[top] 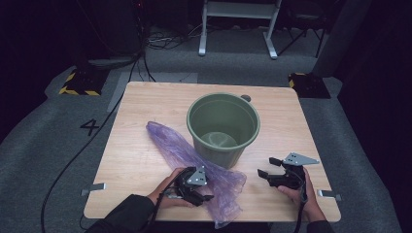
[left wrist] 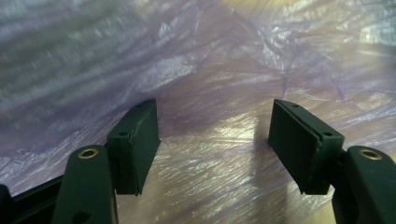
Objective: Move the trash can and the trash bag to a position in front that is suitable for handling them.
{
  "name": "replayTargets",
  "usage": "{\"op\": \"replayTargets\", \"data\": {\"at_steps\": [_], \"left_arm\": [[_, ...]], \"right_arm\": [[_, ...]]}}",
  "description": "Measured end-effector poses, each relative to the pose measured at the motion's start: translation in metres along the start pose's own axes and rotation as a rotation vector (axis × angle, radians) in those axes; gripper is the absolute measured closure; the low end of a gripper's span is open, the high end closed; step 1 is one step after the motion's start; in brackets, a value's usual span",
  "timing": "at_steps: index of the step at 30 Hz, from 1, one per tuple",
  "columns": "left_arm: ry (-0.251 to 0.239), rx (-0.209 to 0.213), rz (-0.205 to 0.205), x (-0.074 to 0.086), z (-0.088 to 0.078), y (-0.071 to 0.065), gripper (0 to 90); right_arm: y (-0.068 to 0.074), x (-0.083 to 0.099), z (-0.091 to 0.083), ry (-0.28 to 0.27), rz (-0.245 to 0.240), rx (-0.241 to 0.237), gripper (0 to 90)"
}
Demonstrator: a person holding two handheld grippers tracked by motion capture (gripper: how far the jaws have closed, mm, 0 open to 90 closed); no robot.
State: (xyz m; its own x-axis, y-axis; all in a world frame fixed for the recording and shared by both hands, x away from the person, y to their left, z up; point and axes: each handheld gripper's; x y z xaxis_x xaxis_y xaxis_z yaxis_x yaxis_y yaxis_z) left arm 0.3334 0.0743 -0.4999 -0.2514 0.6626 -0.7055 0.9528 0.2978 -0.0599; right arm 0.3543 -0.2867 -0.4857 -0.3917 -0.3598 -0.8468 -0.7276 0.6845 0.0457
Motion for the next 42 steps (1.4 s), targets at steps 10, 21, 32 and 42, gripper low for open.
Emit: {"op": "replayTargets", "data": {"at_steps": [10, 21, 32, 42], "left_arm": [[-0.007, -0.031, -0.032, -0.016, 0.017, 0.001, 32.9], [-0.016, -0.068, -0.047, -0.021, 0.023, -0.001, 29.1], [-0.053, -0.114, -0.046, -0.011, -0.011, 0.0, 17.0], [-0.122, -0.15, -0.113, 0.014, -0.061, 0.017, 17.6]], "right_arm": [[0.029, -0.015, 0.0, -0.01, -0.028, -0.142, 21.2], [0.059, -0.016, 0.032, 0.081, -0.153, -0.127, 53.9], [0.048, -0.008, 0.03, 0.129, -0.216, -0.064, 89.6], [0.031, -0.007, 0.02, 0.105, -0.176, -0.032, 89.9]]}}
Point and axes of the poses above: each handheld gripper's, and its own axes: z roughly forward along the jaws, x roughly out of its underside, y roughly to its left, and after that the axes turned 5 degrees about -z, right-handed
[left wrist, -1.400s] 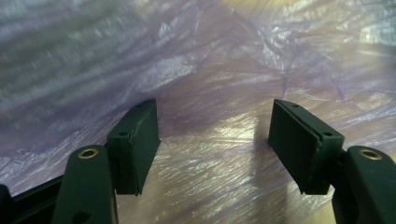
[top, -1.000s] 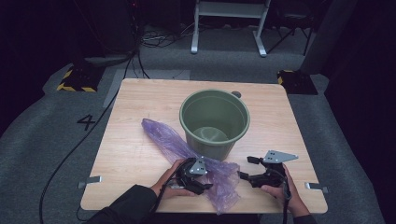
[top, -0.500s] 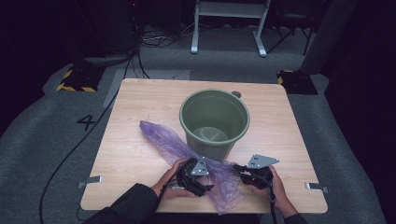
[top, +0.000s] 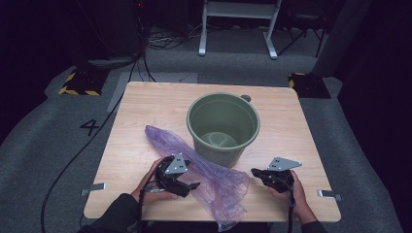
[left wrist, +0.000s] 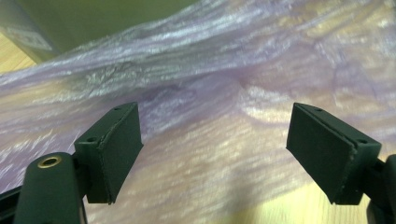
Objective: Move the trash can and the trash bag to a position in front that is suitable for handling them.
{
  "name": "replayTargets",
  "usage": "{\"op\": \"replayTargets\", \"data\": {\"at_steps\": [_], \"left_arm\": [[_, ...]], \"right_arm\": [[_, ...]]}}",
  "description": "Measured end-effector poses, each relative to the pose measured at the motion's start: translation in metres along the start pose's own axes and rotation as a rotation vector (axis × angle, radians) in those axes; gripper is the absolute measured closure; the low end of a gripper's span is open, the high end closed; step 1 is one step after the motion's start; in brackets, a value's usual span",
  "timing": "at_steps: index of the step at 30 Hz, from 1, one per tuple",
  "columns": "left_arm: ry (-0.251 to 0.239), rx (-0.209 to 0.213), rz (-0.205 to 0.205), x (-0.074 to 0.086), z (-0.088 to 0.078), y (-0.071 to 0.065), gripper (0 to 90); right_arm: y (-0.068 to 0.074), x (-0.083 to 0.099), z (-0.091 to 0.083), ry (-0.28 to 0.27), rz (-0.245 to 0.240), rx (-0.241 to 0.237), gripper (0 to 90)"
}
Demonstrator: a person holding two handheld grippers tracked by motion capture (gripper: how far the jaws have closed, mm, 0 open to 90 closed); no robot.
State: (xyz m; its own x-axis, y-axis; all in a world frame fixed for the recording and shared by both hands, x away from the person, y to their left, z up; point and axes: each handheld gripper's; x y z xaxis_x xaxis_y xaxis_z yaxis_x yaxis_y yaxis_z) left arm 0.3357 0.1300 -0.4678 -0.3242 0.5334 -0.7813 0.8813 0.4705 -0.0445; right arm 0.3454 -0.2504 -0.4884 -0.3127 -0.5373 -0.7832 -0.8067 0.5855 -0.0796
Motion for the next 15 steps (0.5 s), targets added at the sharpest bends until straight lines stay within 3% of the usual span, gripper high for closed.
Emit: {"op": "replayTargets", "data": {"at_steps": [2, 3, 4, 5, 6, 7, 8, 9, 10, 13, 14, 15], "left_arm": [[0.009, 0.011, 0.011, 0.004, -0.004, 0.003, 17.2], [0.04, -0.021, 0.03, 0.01, -0.009, 0.007, 17.1], [0.04, -0.021, 0.03, 0.01, -0.009, 0.007, 17.4], [0.051, -0.031, 0.028, 0.013, -0.012, 0.011, 17.8], [0.057, -0.027, 0.016, 0.017, -0.014, 0.016, 17.8], [0.058, -0.037, -0.004, 0.021, -0.017, 0.023, 19.8], [0.058, -0.034, -0.034, 0.026, -0.019, 0.034, 21.9], [0.058, -0.034, -0.034, 0.026, -0.019, 0.034, 24.7], [0.057, -0.026, -0.05, 0.029, -0.019, 0.039, 27.6], [0.058, -0.056, -0.076, 0.033, -0.018, 0.052, 28.6], [0.042, -0.061, -0.099, 0.035, -0.019, 0.06, 28.3], [0.042, -0.061, -0.099, 0.035, -0.019, 0.06, 27.7]], "right_arm": [[0.001, -0.001, -0.001, 0.0, -0.004, 0.003, 89.1], [0.001, -0.002, -0.002, -0.011, 0.012, -0.022, 71.7], [0.001, -0.002, -0.002, -0.011, 0.012, -0.022, 71.7], [0.004, -0.005, -0.003, -0.007, 0.007, -0.036, 56.1], [0.004, -0.005, -0.003, -0.007, 0.007, -0.036, 56.1], [0.005, -0.007, -0.007, -0.027, 0.027, -0.021, 47.4], [0.005, -0.007, -0.009, -0.035, 0.033, -0.022, 43.7], [0.005, -0.007, -0.009, -0.035, 0.033, -0.022, 43.7], [0.004, -0.009, -0.015, -0.056, 0.051, -0.019, 37.8], [0.002, -0.011, -0.023, -0.078, 0.067, -0.003, 35.3], [0.001, -0.014, -0.032, -0.115, 0.089, 0.011, 31.1], [0.001, -0.014, -0.032, -0.115, 0.089, 0.011, 31.1]]}}
Point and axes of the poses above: each handheld gripper's, and its own axes: z roughly forward along the jaws, x roughly out of its underside, y roughly to its left, and after that the axes turned 5 degrees about -z, right-handed
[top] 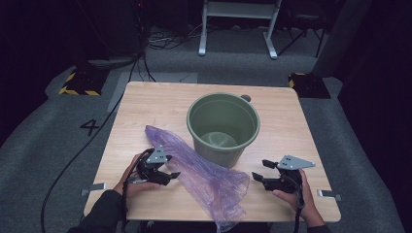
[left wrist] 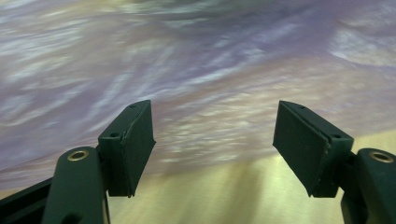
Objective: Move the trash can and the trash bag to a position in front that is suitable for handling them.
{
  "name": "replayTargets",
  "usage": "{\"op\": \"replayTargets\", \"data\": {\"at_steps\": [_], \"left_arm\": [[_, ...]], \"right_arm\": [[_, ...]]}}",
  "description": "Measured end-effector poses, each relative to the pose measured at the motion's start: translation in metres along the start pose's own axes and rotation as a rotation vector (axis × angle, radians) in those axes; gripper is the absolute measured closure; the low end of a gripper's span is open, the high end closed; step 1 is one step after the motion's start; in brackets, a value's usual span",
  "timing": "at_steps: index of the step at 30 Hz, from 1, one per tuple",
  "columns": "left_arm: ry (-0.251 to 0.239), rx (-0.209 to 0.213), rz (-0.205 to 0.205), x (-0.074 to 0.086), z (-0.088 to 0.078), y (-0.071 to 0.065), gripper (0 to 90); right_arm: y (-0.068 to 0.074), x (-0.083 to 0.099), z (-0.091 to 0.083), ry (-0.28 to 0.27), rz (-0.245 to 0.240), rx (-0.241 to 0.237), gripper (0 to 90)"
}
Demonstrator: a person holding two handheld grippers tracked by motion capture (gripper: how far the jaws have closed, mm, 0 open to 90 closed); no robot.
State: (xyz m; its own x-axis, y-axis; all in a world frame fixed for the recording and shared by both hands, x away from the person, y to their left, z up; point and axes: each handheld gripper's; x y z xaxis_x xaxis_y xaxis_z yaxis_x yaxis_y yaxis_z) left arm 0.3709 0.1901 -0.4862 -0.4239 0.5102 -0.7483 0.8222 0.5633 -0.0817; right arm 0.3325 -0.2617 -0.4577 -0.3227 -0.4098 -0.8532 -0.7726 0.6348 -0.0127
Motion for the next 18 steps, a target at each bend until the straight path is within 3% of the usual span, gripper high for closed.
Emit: {"op": "replayTargets", "data": {"at_steps": [3, 4, 5, 6, 7, 8, 9, 10, 12, 13, 14, 15, 16, 17, 18], "left_arm": [[-0.018, -0.016, -0.024, 0.002, -0.001, 0.009, 23.8], [-0.021, -0.023, -0.033, 0.002, -0.001, 0.012, 24.6], [-0.015, -0.033, -0.035, 0.002, 0.001, 0.013, 24.6], [-0.006, -0.038, -0.037, 0.002, 0.003, 0.013, 27.2], [0.029, -0.07, -0.047, 0.002, 0.009, 0.011, 29.4], [0.029, -0.07, -0.047, 0.002, 0.009, 0.011, 31.4], [0.05, -0.077, -0.049, 0.001, 0.012, 0.01, 31.4], [0.059, -0.06, -0.045, 0.001, 0.014, 0.008, 35.2], [0.059, -0.048, -0.046, 0.0, 0.016, 0.006, 38.0], [0.056, -0.04, -0.045, -0.001, 0.017, 0.005, 38.0], [0.048, -0.027, -0.055, -0.001, 0.017, 0.005, 42.0], [0.048, -0.027, -0.055, -0.001, 0.017, 0.005, 43.8], [0.054, -0.035, -0.052, -0.001, 0.017, 0.004, 44.8], [0.054, -0.035, -0.052, -0.001, 0.017, 0.004, 44.8], [0.053, -0.032, -0.06, -0.001, 0.018, 0.004, 43.9]], "right_arm": [[0.006, -0.006, -0.007, -0.05, 0.026, -0.032, 26.8], [0.014, -0.01, -0.007, -0.053, 0.008, -0.07, 24.9], [0.014, -0.01, -0.007, -0.053, 0.008, -0.07, 24.9], [0.024, -0.012, -0.003, -0.031, -0.018, -0.097, 24.8], [0.029, -0.012, 0.001, -0.013, -0.025, -0.123, 25.2], [0.033, -0.012, 0.005, 0.009, -0.029, -0.142, 25.4], [0.033, -0.012, 0.005, 0.009, -0.029, -0.142, 25.4], [0.041, -0.009, 0.017, 0.059, -0.055, -0.157, 29.9], [0.043, -0.007, 0.021, 0.072, -0.067, -0.167, 35.1], [0.045, -0.005, 0.025, 0.089, -0.084, -0.173, 43.6], [0.048, -0.001, 0.033, 0.113, -0.123, -0.196, 62.0], [0.048, -0.001, 0.033, 0.113, -0.123, -0.196, 62.0], [0.05, 0.001, 0.037, 0.119, -0.149, -0.19, 75.0], [0.05, 0.001, 0.037, 0.119, -0.149, -0.19, 75.0], [0.049, 0.003, 0.04, 0.122, -0.164, -0.188, 85.1]]}}
Point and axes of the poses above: each handheld gripper's, and its own axes: z roughly forward along the jaws, x roughly out of its underside, y roughly to its left, and after that the axes turned 5 degrees about -z, right-handed
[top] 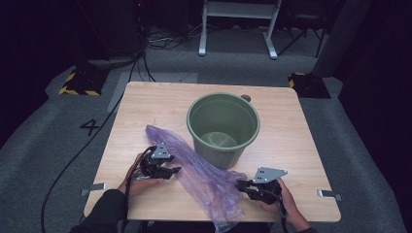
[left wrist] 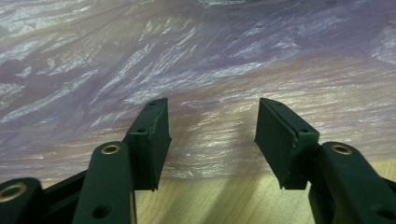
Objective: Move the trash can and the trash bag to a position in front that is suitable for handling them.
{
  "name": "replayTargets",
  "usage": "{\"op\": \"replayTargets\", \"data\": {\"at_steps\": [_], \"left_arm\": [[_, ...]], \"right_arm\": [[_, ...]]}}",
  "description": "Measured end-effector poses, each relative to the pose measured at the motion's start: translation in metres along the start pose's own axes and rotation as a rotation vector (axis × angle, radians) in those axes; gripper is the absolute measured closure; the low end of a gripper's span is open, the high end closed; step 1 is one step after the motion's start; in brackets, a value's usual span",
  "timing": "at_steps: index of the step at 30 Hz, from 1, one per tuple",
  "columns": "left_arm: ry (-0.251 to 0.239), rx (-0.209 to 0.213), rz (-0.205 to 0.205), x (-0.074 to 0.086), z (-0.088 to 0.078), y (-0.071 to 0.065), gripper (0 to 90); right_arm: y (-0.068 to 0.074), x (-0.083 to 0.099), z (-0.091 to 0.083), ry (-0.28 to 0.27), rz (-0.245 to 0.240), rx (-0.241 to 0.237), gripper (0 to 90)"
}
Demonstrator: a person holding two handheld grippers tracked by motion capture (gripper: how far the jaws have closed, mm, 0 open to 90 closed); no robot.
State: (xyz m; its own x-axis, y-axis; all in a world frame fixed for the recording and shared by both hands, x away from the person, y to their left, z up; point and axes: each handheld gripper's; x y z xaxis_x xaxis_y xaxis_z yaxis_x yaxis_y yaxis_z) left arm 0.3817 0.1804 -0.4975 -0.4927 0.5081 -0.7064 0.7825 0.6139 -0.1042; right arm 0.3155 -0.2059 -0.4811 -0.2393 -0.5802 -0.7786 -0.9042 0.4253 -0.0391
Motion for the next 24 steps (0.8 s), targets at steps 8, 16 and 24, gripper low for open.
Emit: {"op": "replayTargets", "data": {"at_steps": [8, 16, 24], "left_arm": [[-0.05, 0.015, -0.028, 0.0, -0.009, 0.002, 23.6], [-0.059, -0.033, -0.001, 0.004, -0.03, 0.003, 16.5], [-0.031, -0.055, -0.013, 0.012, -0.043, 0.018, 16.9]], "right_arm": [[-0.013, 0.009, -0.003, 0.022, -0.001, 0.055, 90.0], [-0.046, 0.024, -0.021, 0.029, 0.056, 0.178, 90.0], [-0.081, 0.036, -0.036, 0.085, 0.077, 0.277, 90.0]]}}
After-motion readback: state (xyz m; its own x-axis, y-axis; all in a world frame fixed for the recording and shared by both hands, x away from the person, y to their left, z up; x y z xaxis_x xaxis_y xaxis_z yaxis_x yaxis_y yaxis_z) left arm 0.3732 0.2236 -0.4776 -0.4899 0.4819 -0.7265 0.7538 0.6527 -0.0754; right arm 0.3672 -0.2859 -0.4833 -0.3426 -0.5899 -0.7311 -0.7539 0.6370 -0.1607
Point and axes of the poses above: each handheld gripper's, and its own axes: z roughly forward along the jaws, x roughly out of its underside, y roughly to its left, and after that the axes turned 5 degrees about -z, right-handed
